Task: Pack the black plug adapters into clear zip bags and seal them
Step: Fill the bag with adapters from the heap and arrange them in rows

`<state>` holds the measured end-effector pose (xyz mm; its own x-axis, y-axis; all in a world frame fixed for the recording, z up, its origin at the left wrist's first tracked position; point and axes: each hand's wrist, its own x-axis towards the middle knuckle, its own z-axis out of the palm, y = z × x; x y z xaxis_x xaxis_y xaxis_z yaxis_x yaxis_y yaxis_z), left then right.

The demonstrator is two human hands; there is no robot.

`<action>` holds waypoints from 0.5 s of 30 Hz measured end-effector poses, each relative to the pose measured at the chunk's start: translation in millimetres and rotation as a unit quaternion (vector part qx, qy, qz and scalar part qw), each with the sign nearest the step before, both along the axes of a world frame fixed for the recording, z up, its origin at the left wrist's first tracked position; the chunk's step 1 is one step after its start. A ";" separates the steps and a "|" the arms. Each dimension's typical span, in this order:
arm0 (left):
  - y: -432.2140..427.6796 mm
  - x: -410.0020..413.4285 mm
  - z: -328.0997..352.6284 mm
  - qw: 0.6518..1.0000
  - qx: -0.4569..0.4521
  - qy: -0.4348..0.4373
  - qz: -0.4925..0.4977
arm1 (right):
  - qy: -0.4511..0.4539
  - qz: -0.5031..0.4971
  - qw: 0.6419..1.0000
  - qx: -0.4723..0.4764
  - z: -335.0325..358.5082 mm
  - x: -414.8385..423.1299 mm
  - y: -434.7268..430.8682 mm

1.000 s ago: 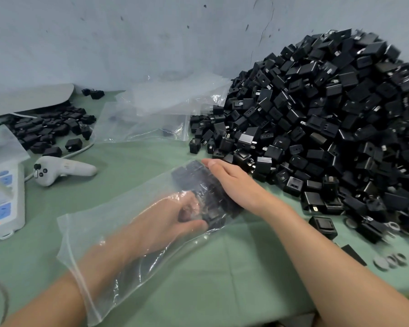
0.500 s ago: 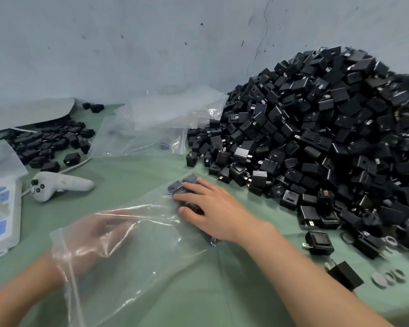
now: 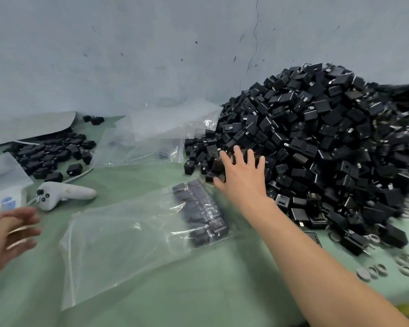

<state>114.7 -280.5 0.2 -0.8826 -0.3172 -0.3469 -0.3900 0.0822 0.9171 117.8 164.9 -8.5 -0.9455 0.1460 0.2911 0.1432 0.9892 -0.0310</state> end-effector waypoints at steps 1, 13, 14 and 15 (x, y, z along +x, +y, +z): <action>3.7 1.1 2.3 1.000 0.011 0.006 -0.001 | -0.015 -0.013 1.000 0.007 -4.2 -0.3 6.5; 47.3 15.6 -14.9 0.991 -0.057 0.121 -0.025 | 0.019 0.050 0.996 0.073 -27.0 4.4 13.2; 49.1 15.1 -16.2 0.990 -0.064 0.124 -0.027 | 0.020 0.056 0.996 0.071 -27.6 3.8 11.6; 50.0 14.6 -17.6 0.989 -0.068 0.130 -0.026 | 0.020 0.063 0.995 0.074 -28.8 3.4 9.4</action>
